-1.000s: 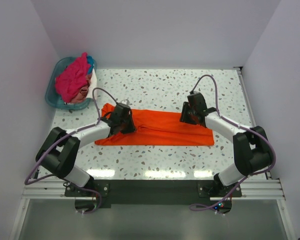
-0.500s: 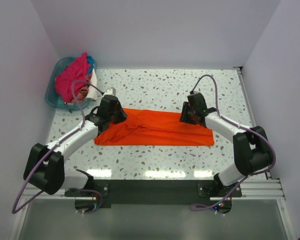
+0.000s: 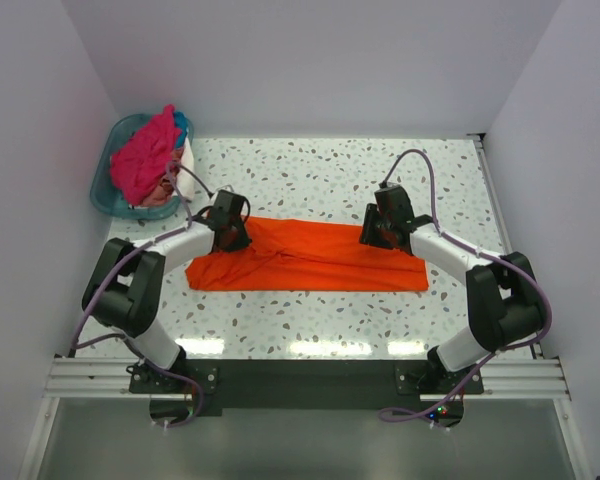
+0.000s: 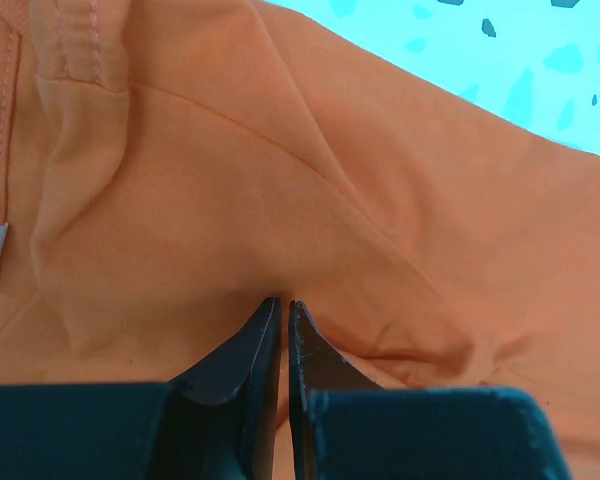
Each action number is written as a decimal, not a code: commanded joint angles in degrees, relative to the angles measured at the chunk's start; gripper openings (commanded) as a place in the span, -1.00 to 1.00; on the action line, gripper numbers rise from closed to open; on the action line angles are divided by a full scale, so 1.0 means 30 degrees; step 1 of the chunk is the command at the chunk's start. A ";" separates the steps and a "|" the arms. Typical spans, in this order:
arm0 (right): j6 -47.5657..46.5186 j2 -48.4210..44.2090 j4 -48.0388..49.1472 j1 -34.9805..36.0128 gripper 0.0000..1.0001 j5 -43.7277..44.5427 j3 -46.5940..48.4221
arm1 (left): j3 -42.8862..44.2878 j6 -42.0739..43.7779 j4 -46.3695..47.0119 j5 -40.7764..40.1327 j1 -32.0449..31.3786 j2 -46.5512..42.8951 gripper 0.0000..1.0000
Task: Fold and stack the t-shirts
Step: Fold the tshirt
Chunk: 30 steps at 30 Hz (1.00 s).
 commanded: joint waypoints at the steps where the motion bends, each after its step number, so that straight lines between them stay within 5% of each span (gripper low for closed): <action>1: -0.0339 -0.0792 0.0527 -0.0032 -0.15 0.0276 0.0054 | 0.0880 0.0415 0.0439 -0.0079 0.0083 0.0358 -0.76; 17: -0.0164 -0.0820 0.1024 -0.0032 -0.15 -0.0163 -0.0239 | -0.1200 0.1294 0.1992 0.5046 0.0083 -0.1192 -0.79; 30: -0.0105 -0.0996 0.1318 -0.0032 -0.15 -0.0339 -0.0738 | -0.3836 0.1528 0.2665 0.6718 -0.0004 -0.3185 -0.81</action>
